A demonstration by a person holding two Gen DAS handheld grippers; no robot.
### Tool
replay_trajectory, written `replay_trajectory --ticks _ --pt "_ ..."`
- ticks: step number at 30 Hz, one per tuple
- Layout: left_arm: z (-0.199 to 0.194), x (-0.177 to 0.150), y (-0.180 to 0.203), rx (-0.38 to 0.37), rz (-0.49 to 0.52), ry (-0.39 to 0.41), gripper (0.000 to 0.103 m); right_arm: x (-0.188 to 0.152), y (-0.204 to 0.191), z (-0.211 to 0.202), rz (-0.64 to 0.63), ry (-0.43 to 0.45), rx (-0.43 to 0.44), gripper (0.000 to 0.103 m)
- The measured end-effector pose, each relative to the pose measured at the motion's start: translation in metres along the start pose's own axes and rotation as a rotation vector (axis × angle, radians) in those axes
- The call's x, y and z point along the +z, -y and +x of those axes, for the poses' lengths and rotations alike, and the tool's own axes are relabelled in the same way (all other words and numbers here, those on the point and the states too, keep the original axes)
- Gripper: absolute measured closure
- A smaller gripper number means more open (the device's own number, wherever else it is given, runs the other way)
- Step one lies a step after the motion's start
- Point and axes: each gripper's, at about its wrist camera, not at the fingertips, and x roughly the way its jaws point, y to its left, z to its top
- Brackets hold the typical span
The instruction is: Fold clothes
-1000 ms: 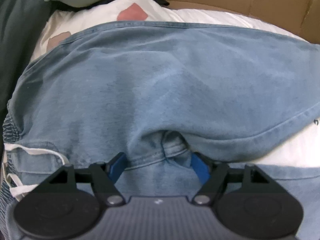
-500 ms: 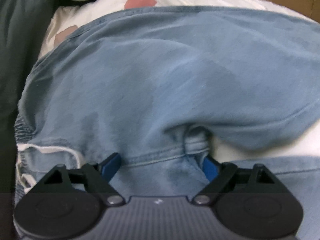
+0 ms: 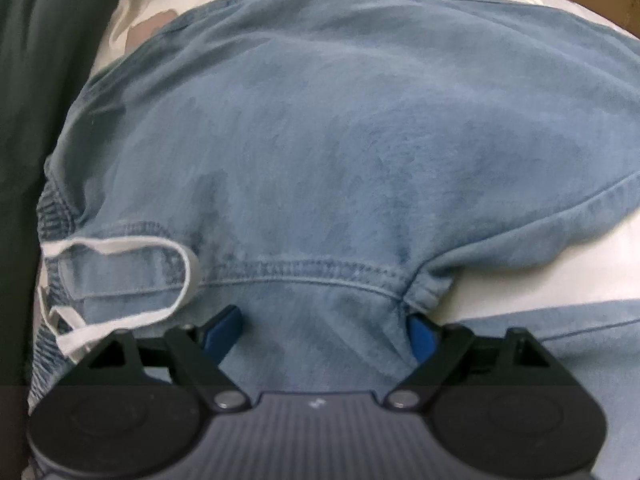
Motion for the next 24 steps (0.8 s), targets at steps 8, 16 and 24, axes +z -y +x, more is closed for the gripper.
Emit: replay_trajectory --ticks 8,16,24 --pt "-0.005 -0.008 -0.003 0.007 -0.006 -0.014 0.016 0.005 -0.009 -0.020 -0.024 -0.029 -0.079 0.086" --pt "-0.008 -0.014 -0.004 0.012 -0.014 -0.021 0.016 0.023 -0.027 -0.025 -0.144 0.043 -0.015 0.078" --pt "-0.010 -0.021 -0.006 0.009 -0.005 -0.034 0.016 0.045 -0.059 0.007 -0.242 0.037 0.028 0.064"
